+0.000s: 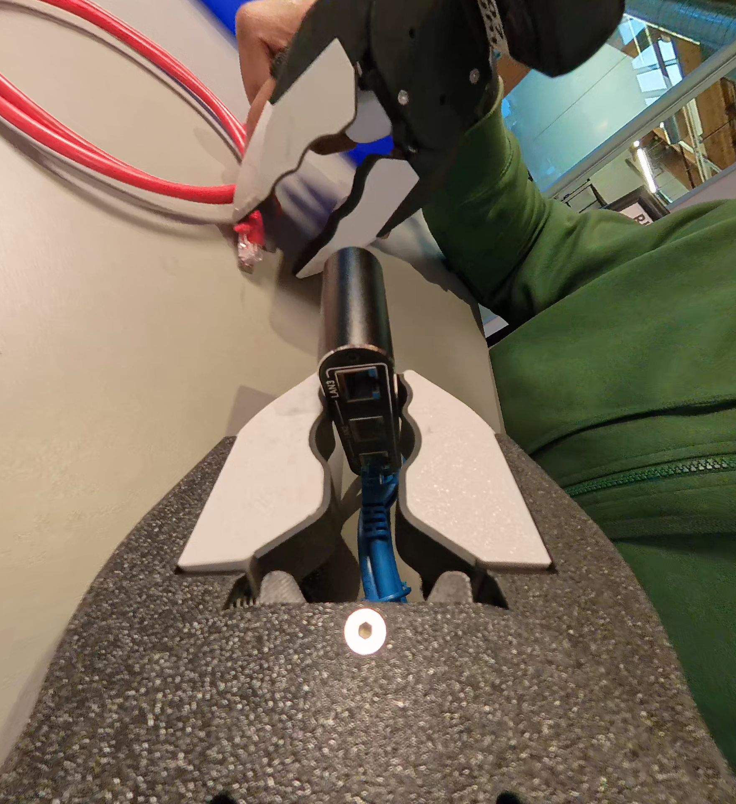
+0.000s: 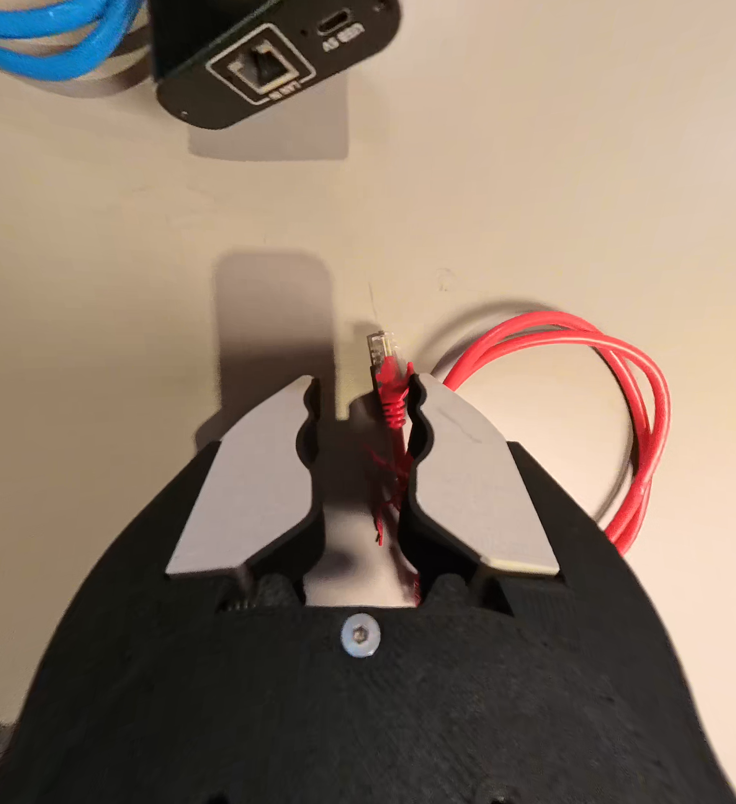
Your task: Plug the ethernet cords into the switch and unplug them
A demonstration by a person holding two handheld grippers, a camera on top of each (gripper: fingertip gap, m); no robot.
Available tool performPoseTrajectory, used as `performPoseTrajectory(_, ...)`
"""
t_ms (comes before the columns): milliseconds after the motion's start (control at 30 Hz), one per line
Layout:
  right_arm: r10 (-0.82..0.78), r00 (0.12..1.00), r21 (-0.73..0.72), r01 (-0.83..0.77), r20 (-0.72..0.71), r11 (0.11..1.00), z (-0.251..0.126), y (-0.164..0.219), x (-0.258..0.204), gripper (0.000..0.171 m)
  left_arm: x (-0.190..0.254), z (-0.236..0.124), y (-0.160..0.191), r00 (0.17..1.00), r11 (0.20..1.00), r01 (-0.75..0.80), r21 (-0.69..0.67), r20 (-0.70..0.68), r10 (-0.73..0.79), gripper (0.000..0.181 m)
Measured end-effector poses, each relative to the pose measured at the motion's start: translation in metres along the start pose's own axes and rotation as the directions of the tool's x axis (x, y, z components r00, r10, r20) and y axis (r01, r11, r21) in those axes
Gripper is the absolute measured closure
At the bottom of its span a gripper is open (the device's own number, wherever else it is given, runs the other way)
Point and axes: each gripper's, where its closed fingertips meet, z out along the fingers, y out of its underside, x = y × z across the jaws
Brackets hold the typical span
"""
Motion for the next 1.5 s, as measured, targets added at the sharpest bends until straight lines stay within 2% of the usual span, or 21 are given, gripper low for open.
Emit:
performPoseTrajectory(133, 0.041, 0.999, -0.022, -0.041, 0.029, 0.999, 0.003, -0.001, 0.003, 0.129, 0.003, 0.002, 0.003, 1.000, 1.000, 0.004, -0.015, -0.018, -0.004, 0.155)
performPoseTrajectory(233, 0.069, 0.997, -0.039, -0.068, 0.031, 0.997, 0.005, -0.002, 0.007, 0.136, 0.004, 0.002, 0.003, 1.000, 1.000, -0.004, -0.014, -0.021, 0.004, 0.155)
performPoseTrajectory(300, 0.061, 0.998, -0.043, -0.062, -0.029, 0.997, 0.007, -0.002, 0.016, 0.155, 0.004, 0.001, 0.002, 1.000, 1.000, -0.004, -0.006, -0.024, 0.004, 0.155)
performPoseTrajectory(400, -0.032, 0.990, -0.040, 0.027, -0.135, 0.999, 0.008, -0.004, 0.025, 0.157, 0.003, -0.001, -0.003, 1.000, 1.000, 0.000, 0.029, -0.016, 0.000, 0.155)
performPoseTrajectory(433, -0.087, 0.972, -0.056, 0.076, -0.219, 0.995, 0.008, -0.004, 0.032, 0.157, 0.002, -0.003, -0.005, 1.000, 0.999, 0.002, 0.048, -0.012, -0.001, 0.155)
performPoseTrajectory(500, -0.204, 0.891, -0.108, 0.175, -0.405, 0.979, 0.005, -0.004, 0.045, 0.157, 0.001, -0.007, -0.012, 1.000, 0.995, 0.008, 0.099, -0.012, -0.007, 0.155)
performPoseTrajectory(567, -0.271, 0.756, -0.106, 0.261, -0.596, 0.960, -0.004, -0.018, 0.054, 0.157, 0.002, -0.011, -0.019, 1.000, 0.988, 0.014, 0.156, -0.026, -0.010, 0.155)
performPoseTrajectory(633, -0.288, 0.625, -0.090, 0.328, -0.726, 0.940, -0.017, -0.039, 0.056, 0.157, 0.003, -0.014, -0.028, 0.999, 0.976, 0.016, 0.215, -0.039, -0.008, 0.155)
performPoseTrajectory(733, -0.319, 0.451, -0.139, 0.387, -0.834, 0.912, -0.029, -0.065, 0.055, 0.157, 0.007, -0.020, -0.039, 0.996, 0.951, 0.045, 0.305, -0.083, -0.020, 0.155)
performPoseTrajectory(900, -0.391, 0.225, -0.257, 0.460, -0.892, 0.850, -0.038, -0.095, 0.047, 0.158, 0.006, -0.030, -0.053, 0.979, 0.891, 0.177, 0.419, -0.171, -0.115, 0.155)
performPoseTrajectory(1133, -0.402, 0.026, -0.331, 0.520, -0.915, 0.788, -0.062, -0.106, 0.038, 0.158, 0.015, -0.030, -0.056, 0.945, 0.866, 0.262, 0.427, -0.296, -0.140, 0.155)
performPoseTrajectory(1333, -0.407, -0.050, -0.360, 0.574, -0.912, 0.736, -0.067, -0.115, 0.026, 0.157, 0.017, -0.024, -0.054, 0.939, 0.866, 0.278, 0.415, -0.307, -0.155, 0.155)
performPoseTrajectory(1500, -0.415, -0.076, -0.372, 0.608, -0.907, 0.701, -0.065, -0.118, 0.020, 0.157, 0.018, -0.023, -0.052, 0.933, 0.870, 0.290, 0.398, -0.320, -0.164, 0.155)
